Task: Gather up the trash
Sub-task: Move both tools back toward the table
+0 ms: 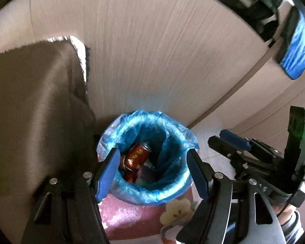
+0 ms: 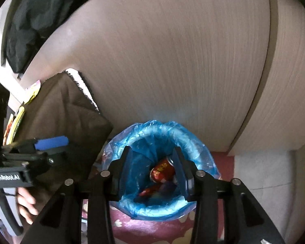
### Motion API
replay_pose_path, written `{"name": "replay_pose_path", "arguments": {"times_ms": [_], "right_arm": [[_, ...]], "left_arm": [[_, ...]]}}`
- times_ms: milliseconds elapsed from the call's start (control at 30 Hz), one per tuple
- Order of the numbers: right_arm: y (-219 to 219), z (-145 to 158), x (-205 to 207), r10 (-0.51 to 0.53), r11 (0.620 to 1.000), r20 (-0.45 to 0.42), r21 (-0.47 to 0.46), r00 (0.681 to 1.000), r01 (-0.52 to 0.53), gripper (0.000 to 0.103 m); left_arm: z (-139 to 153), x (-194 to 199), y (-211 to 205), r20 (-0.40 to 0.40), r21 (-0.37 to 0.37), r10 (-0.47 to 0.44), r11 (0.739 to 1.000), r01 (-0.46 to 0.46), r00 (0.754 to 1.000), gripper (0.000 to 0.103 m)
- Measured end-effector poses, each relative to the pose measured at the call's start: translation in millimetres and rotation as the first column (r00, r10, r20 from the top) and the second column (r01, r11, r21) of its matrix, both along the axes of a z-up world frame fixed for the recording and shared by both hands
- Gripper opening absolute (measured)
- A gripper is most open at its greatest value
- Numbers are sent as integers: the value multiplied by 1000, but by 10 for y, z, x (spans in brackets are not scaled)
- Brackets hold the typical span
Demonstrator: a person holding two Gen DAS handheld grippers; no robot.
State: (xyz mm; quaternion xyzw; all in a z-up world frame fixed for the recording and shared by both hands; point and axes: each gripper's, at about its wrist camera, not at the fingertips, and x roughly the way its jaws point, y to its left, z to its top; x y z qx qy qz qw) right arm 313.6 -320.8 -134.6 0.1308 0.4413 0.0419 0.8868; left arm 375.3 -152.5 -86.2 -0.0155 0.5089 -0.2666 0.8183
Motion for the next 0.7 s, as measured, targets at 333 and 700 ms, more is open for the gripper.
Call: {"name": "replay_pose_path", "arguments": {"times_ms": [333,700], "right_arm": [[618,804,-239,140,986,164,-109,976,-123,39],[1958,1133,109,370,922,189,46,910,-385,39]], "left_arm": [[999,-394,1031,228,-70,89,995,-75,970,68],[1051,-557,3014,286,-33,413,906,-422,865,68]]}}
